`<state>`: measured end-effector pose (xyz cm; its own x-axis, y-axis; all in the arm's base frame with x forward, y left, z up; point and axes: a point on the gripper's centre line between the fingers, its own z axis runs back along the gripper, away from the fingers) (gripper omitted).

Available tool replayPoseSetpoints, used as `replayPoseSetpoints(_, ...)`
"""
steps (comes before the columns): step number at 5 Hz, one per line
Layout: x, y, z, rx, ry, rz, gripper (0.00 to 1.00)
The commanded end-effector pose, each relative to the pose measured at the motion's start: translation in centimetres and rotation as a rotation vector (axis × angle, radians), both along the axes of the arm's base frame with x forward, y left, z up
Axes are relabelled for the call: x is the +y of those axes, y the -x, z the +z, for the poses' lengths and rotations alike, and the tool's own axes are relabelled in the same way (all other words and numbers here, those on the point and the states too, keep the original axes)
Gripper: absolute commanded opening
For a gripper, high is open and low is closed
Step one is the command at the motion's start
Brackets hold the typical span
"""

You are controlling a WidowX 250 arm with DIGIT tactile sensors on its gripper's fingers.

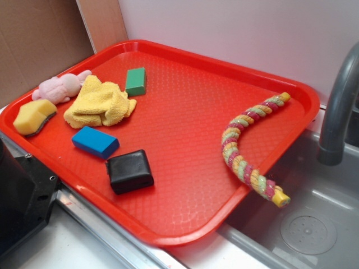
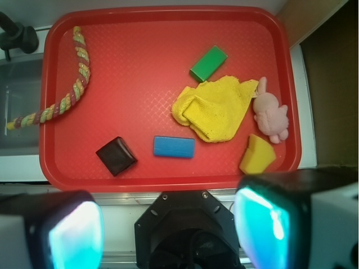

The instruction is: Grab the multicolored rope.

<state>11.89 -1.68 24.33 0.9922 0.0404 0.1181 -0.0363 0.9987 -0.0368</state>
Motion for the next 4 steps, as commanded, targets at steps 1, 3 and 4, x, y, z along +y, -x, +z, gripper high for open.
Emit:
replayPoseSetpoints(1, 0.0, 0.0, 0.0, 0.000, 0.000, 0.000, 1.00)
replayPoseSetpoints(3, -6.4, -3.9, -8.6, -0.014, 0.110, 0.310, 1.00)
replayPoseSetpoints(4, -10.3, -7.2, -10.9, -0.017, 0.211, 0.399, 1.00)
